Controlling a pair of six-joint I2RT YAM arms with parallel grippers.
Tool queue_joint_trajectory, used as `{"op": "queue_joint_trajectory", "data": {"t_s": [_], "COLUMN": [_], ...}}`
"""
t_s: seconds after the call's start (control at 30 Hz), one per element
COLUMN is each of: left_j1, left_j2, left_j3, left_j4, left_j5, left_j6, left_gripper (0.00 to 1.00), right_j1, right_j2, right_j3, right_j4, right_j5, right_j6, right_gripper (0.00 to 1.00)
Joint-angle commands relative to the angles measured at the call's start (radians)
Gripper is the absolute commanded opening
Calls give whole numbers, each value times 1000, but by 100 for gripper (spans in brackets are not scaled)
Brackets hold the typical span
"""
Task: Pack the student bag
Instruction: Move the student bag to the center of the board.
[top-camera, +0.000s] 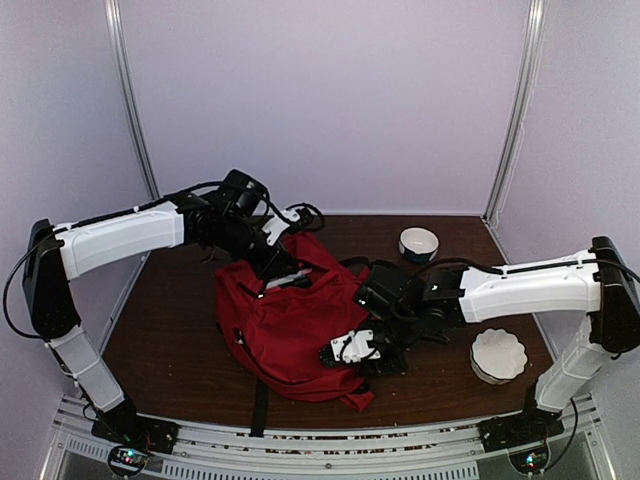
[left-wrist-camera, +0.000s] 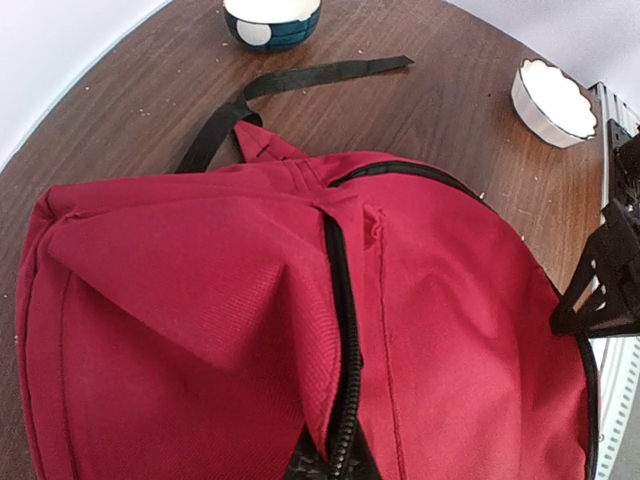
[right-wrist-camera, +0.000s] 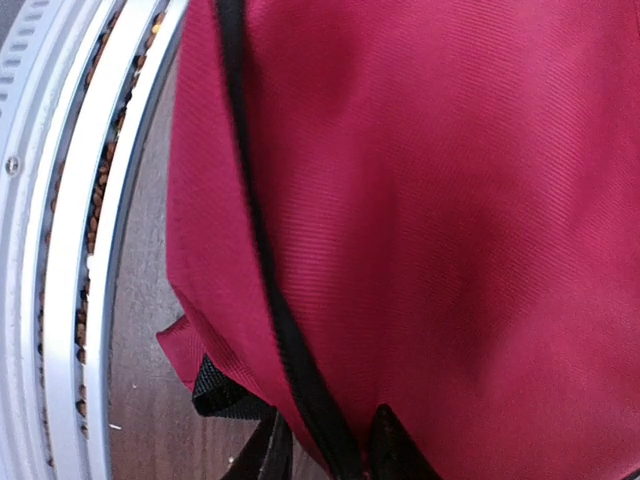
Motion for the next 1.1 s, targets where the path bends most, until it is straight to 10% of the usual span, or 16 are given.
{"op": "queue_joint_trajectory", "data": {"t_s": [0.0, 0.5, 0.67, 0.77, 0.8, 0.83, 1.07], "left_j1": [-21, -148, -151, -151, -151, -151, -54], "left_j2": [24, 118, 5, -169, -214, -259, -495], "left_j3": [36, 22, -20, -63, -77, -96, -324], "left_j4": [33, -5, 13, 58, 66, 73, 90], "left_j5": [69, 0, -87, -169, -203, -258, -483], "left_j6": [-3, -21, -75, -114, -124, -151, -370], "left_gripper": [0, 0, 23, 44, 50, 54, 67], "right_j1": [39, 192, 186, 158, 145, 134, 17], "right_j2": [35, -217, -224, -226, -224, -220, -198], "right_j3": [-8, -160, -117, -35, 0, 33, 255], "right_j4": [-23, -240, -254, -288, -304, -326, -246], "right_j5": [9, -75, -23, -1, 5, 9, 181], "right_j6": [-3, -66, -72, -70, -71, -73, 20], "right_gripper": [17, 2, 14, 34, 86, 98, 100]}}
